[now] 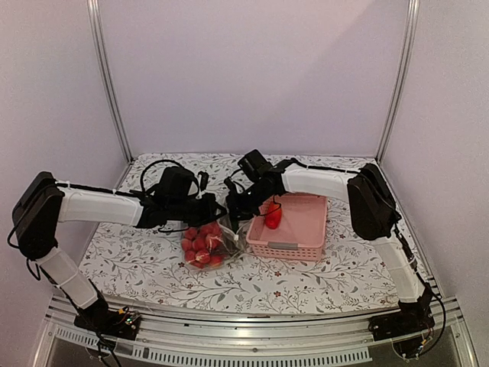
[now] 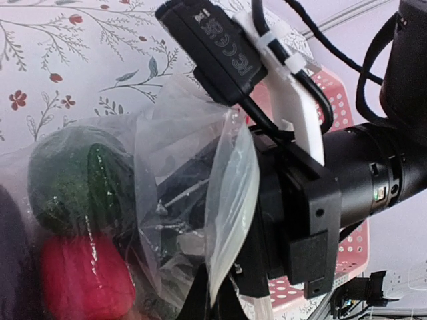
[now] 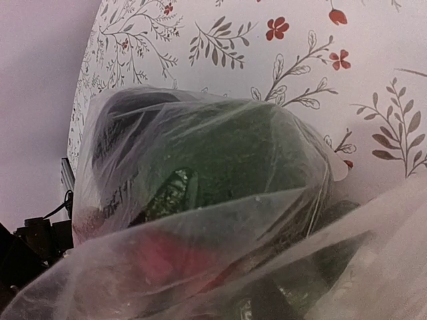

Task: Open the zip-top bag and remove the fake food

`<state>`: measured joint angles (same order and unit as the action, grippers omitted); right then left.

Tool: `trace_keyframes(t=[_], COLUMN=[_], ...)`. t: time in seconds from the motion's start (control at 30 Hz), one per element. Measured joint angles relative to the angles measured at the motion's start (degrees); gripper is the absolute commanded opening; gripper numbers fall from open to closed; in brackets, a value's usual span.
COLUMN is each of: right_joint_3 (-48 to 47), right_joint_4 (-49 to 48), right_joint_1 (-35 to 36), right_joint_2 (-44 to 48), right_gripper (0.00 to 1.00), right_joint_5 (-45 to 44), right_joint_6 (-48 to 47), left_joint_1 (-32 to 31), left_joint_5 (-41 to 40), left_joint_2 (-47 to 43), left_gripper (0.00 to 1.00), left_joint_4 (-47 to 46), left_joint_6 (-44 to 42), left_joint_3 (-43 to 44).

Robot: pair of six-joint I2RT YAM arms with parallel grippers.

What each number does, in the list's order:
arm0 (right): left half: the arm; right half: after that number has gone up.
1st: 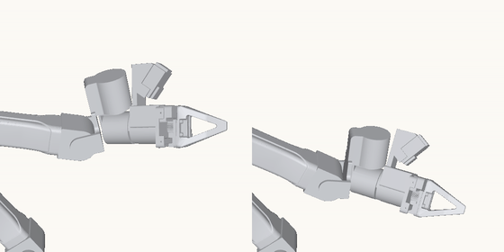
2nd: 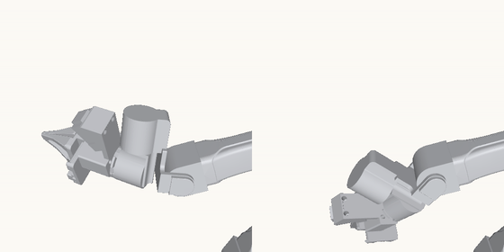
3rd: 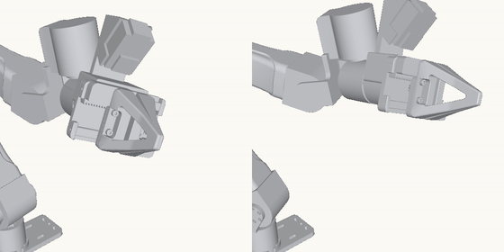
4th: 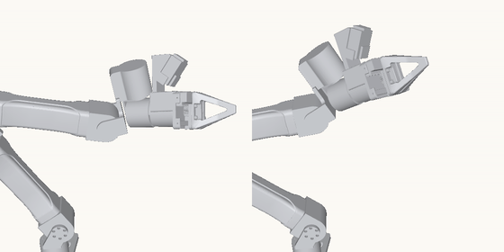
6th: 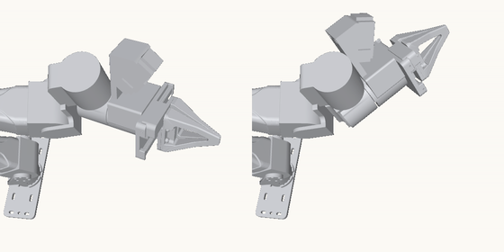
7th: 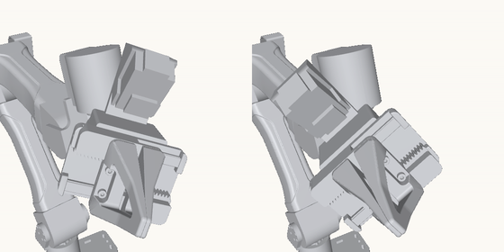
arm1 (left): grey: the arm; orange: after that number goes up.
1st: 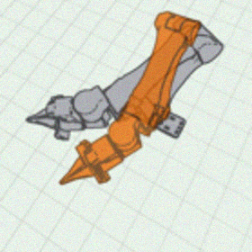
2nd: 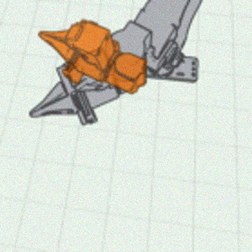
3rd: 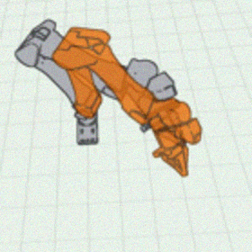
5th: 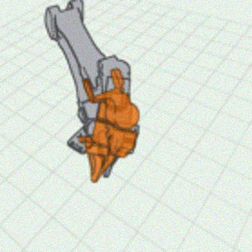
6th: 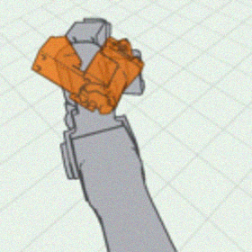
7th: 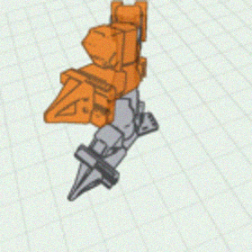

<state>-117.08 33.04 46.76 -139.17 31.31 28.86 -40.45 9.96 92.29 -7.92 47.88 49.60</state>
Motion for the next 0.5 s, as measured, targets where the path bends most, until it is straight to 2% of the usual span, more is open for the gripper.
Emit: trace_keyframes(t=[0.27, 0.5], right_joint_3=[-0.59, 4.68], right_joint_4=[1.51, 2.73], right_joint_1=[0.81, 0.7], right_joint_2=[-0.68, 3.89], right_gripper=[0.44, 0.49], right_joint_5=[-4.46, -6.93], right_joint_6=[-1.2, -3.43], left_joint_1=[0.0, -0.07], left_joint_5=[-1.6, -1.55], left_joint_2=[-0.5, -0.9], left_gripper=[0.0, 0.0], left_joint_4=[-0.83, -1.81], left_joint_6=[0.59, -0.11], left_joint_3=[-1.53, -1.55])
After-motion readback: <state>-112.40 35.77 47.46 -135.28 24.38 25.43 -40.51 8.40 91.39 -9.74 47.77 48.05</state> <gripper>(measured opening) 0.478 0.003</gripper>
